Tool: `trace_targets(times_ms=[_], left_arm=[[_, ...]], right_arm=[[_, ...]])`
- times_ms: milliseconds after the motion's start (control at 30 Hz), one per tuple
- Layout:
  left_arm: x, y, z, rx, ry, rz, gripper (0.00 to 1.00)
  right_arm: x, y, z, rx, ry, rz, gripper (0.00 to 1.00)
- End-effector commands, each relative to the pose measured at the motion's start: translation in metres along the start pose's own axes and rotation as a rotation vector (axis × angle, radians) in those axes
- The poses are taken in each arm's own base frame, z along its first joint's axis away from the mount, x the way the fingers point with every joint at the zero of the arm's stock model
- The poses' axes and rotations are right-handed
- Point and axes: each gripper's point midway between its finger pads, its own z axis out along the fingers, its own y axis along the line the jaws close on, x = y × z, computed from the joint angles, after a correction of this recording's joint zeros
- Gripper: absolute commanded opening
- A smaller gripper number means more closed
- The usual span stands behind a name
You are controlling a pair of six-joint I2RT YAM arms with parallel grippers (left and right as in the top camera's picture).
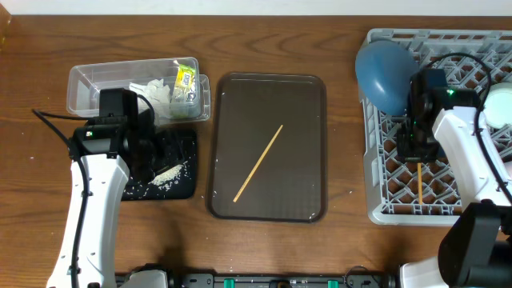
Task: Sort waste into correct bins and load items into the dishwasher rack
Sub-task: 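Insert the chopstick upright into the rack with the right gripper, then move the right gripper back to the remaining chopstick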
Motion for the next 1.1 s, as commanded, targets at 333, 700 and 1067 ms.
trace_targets(times_ms=[333, 700, 1067], left_arm=[[-0.002, 0.002, -0.003, -0.01, -0.012, 0.004, 0.65], [-0.002, 0.002, -0.003, -0.01, -0.013, 0.003, 0.65], [-0.002, 0.002, -0.003, -0.01, -0.013, 0.004, 0.65]], right_arm=[[-0.004, -0.004, 0.004, 0.013, -0.022, -0.006, 0.32], [-0.012, 0.005, -0.012, -0.053, -0.076, 0.017, 0.29], [-0.047, 0.105, -0.133, -0.599, -0.438, -0.086, 0.34]])
